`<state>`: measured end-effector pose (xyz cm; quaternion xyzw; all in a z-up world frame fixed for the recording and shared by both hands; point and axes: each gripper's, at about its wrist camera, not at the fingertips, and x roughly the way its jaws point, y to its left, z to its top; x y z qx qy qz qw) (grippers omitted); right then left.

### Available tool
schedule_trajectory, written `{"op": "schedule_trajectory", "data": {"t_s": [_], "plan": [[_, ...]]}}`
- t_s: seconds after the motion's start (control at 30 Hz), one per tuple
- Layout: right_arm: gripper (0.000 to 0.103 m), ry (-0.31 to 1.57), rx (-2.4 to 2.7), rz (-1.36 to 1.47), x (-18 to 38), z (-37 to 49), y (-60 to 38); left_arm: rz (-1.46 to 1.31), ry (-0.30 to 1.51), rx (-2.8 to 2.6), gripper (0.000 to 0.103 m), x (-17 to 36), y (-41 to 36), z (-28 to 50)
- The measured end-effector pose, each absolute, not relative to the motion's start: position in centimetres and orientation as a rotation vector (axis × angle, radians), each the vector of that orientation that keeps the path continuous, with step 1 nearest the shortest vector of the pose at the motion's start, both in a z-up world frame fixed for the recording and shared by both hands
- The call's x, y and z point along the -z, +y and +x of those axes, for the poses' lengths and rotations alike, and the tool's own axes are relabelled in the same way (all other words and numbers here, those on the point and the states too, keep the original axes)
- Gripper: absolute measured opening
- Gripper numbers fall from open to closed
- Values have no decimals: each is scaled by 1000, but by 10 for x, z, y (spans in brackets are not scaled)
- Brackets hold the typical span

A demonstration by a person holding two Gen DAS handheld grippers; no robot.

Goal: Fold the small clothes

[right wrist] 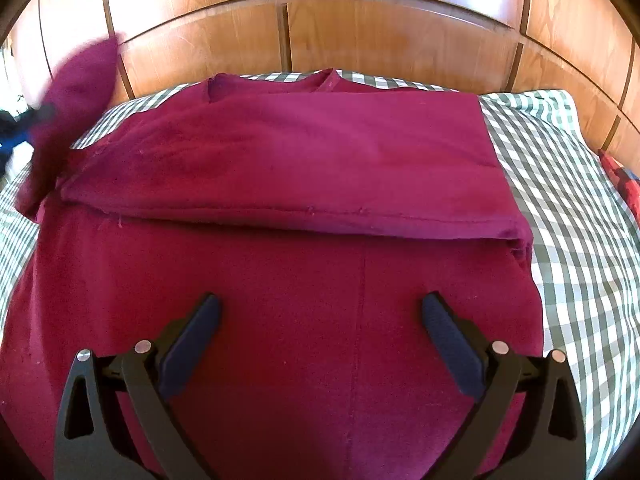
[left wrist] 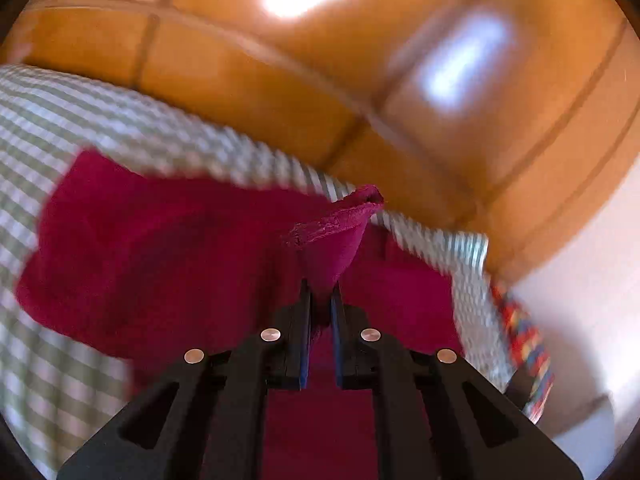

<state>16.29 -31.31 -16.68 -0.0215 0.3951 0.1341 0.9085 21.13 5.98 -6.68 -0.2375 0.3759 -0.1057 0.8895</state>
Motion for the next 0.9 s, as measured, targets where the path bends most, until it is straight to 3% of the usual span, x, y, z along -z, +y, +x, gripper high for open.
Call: {"op": "schedule_trajectory", "data": {"t_s": [0.1,0.27,0.37,0.43,0.5,0.53,0.7,0.83,0.87,0.9], "plan": [[100,813,-286,-28,167,163,-315,-429,846,212,9,89,33,209],[101,817,-292,-17,168,164,-316,-439,829,230,34,91,40,183],[100,824,-299,-7,166,164,-317,-429,809,218,36,88,51,165],[92,827,-298,28,156,164,-321,-437,805,217,36,89,56,157],[68,820,-338,97,144,164,-324,-433,812,183,36,97,65,151],[64,817,-368,141,136,165,-323,-440,817,170,36,101,70,150],[60,829,-546,224,111,183,-286,-500,812,147,36,111,86,147],[60,931,-568,175,127,209,-245,-491,791,148,36,109,86,149],[54,939,-566,170,130,213,-237,-487,783,146,36,106,86,151],[34,934,-564,159,129,215,-232,-482,774,140,36,104,87,152]]}}
